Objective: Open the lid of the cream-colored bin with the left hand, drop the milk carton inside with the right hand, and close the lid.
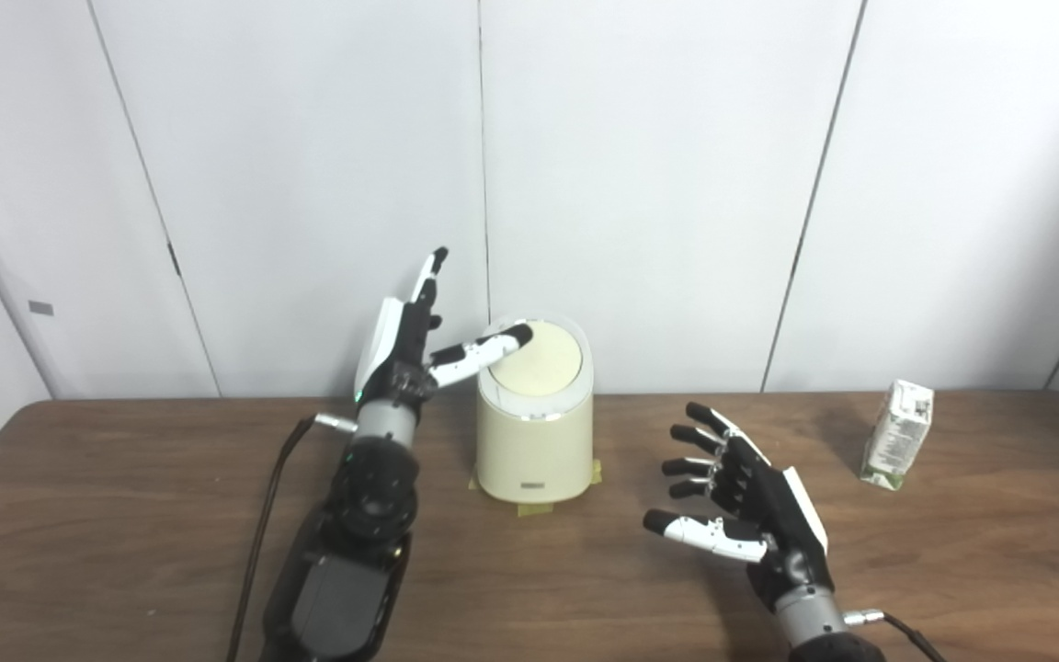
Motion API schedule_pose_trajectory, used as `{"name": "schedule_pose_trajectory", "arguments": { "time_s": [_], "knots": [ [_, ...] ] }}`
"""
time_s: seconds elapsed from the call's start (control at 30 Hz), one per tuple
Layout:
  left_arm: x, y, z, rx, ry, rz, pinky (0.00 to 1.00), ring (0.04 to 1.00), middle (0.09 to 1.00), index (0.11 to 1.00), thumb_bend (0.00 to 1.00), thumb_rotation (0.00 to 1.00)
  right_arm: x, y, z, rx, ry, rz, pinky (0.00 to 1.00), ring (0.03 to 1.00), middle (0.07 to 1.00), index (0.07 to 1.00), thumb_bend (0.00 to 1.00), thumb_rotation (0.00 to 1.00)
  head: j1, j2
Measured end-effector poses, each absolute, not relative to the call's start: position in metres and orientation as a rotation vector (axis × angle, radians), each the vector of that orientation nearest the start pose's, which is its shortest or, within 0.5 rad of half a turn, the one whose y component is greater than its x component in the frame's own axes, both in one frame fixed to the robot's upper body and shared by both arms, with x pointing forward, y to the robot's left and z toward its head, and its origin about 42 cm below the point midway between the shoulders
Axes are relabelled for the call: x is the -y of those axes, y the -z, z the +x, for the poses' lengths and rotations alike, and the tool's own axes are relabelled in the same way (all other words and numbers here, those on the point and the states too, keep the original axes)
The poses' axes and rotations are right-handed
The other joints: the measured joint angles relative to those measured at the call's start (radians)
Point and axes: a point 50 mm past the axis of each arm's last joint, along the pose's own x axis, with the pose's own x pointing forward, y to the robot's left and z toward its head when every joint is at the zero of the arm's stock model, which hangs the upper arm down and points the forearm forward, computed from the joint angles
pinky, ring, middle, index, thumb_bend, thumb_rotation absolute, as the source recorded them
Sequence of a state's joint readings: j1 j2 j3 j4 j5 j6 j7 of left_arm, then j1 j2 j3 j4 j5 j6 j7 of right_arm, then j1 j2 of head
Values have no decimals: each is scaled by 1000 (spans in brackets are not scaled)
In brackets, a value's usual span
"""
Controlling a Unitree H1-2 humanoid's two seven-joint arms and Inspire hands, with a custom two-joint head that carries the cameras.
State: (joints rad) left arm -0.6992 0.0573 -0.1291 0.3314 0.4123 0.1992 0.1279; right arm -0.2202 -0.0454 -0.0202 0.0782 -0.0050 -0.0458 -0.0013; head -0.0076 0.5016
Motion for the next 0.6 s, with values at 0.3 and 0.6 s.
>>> {"name": "schedule_pose_trajectory", "arguments": {
  "time_s": [0.3,0.6],
  "knots": [
    [-134,-248,484,235,21,653,898,1000,1000,1000,953,319,208,-145,353,182,-18,-35,554,626,782,831,737,12,-14,0],
    [-127,-236,486,251,-9,899,975,1000,1000,1000,916,246,203,-153,352,211,-14,-22,540,611,774,818,746,1,-22,8]
  ]
}}
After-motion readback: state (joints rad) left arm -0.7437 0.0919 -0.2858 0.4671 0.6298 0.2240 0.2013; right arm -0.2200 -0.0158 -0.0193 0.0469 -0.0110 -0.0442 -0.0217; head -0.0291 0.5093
